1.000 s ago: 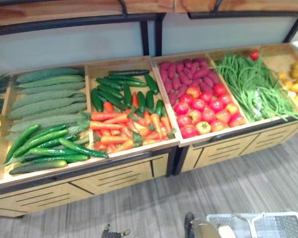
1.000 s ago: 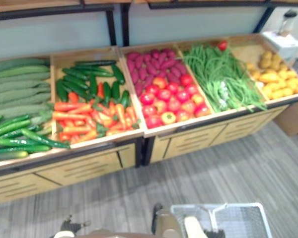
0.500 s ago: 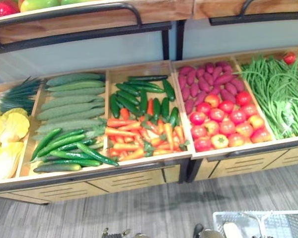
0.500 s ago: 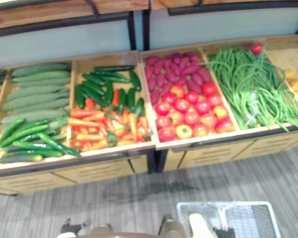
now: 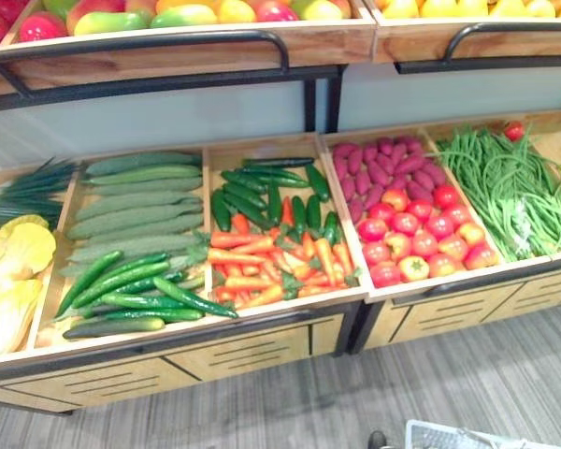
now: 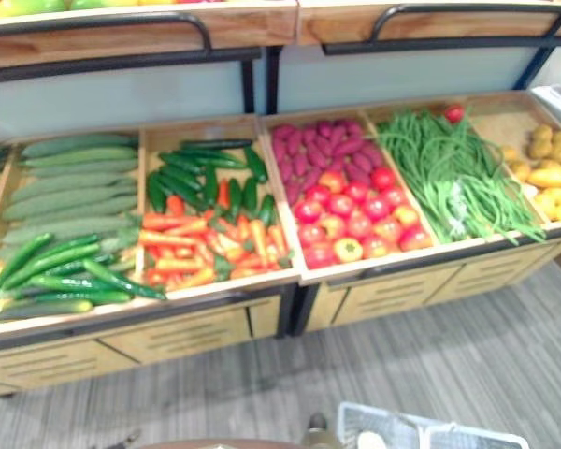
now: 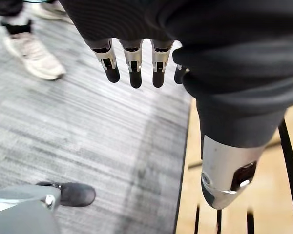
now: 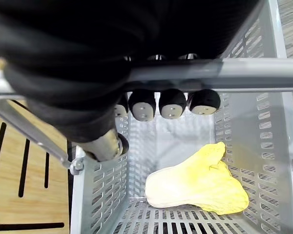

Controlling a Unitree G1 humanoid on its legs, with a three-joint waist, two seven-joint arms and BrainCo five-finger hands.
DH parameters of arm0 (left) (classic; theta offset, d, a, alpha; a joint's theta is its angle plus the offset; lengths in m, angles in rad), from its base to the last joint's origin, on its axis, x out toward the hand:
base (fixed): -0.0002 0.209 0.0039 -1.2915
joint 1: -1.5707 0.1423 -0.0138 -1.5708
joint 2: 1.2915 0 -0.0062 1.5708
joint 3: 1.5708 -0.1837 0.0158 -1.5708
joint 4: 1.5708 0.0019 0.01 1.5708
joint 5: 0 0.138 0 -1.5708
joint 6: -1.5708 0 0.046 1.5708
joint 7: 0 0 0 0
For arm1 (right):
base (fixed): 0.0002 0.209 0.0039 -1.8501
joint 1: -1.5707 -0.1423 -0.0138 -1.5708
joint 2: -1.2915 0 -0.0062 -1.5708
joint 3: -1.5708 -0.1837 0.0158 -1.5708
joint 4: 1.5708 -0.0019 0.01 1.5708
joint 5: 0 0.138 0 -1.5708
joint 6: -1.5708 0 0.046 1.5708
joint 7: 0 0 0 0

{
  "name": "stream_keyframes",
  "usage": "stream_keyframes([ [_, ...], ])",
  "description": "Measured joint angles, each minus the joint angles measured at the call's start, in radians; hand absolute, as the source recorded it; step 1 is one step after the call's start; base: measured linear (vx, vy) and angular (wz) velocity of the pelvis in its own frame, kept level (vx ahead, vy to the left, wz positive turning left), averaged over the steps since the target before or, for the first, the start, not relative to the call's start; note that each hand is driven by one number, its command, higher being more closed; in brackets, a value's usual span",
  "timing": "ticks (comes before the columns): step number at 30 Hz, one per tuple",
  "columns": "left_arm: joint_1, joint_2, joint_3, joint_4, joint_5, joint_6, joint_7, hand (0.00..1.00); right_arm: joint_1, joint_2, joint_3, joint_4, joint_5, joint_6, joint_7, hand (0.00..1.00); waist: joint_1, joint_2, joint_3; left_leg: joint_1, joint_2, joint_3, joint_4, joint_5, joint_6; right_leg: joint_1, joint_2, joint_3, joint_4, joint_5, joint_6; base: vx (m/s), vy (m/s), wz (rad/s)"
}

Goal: Pick vegetable in the basket

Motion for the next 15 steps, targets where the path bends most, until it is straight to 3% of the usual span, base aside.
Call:
stream_keyframes([
  [4, -0.007, 0.100, 0.278, 0.062, -0.246, 0.002, 0.012, 0.00, 0.002, -0.037, -0.035, 0.054, 0.000, 0.029, 0.035, 1.00, -0.014, 0.009, -0.032, 0.003, -0.005, -0.003, -0.015, 0.007, -0.010, 0.007, 0.009, 0.006, -0.022, 0.026, 0.002, 0.09, 0.007, 0.02],
  [7, -0.040, 0.173, 0.368, 0.044, -0.287, -0.010, 0.066, 0.00, 0.000, -0.040, -0.023, 0.072, -0.001, 0.027, 0.036, 1.00, -0.015, 0.008, -0.036, 0.004, 0.001, -0.004, -0.009, 0.011, -0.005, 0.020, 0.018, 0.008, -0.045, 0.040, 0.004, 0.11, -0.015, -0.03],
  [10, -0.079, 0.184, 0.343, -0.097, -0.246, -0.022, 0.132, 0.00, -0.001, -0.041, -0.003, 0.073, -0.002, 0.013, 0.036, 1.00, -0.011, 0.005, -0.036, 0.011, 0.001, -0.009, -0.009, 0.011, -0.005, 0.024, 0.018, 0.006, -0.045, 0.040, 0.003, 0.06, -0.008, 0.02],
  [15, -0.076, 0.184, 0.125, -0.525, -0.083, -0.046, 0.269, 0.00, 0.005, -0.041, 0.049, 0.063, -0.001, -0.011, 0.026, 1.00, -0.006, 0.002, -0.035, 0.018, -0.002, -0.011, -0.008, 0.006, -0.001, 0.036, 0.014, 0.007, -0.039, 0.037, 0.000, -0.01, 0.001, 0.00],
])
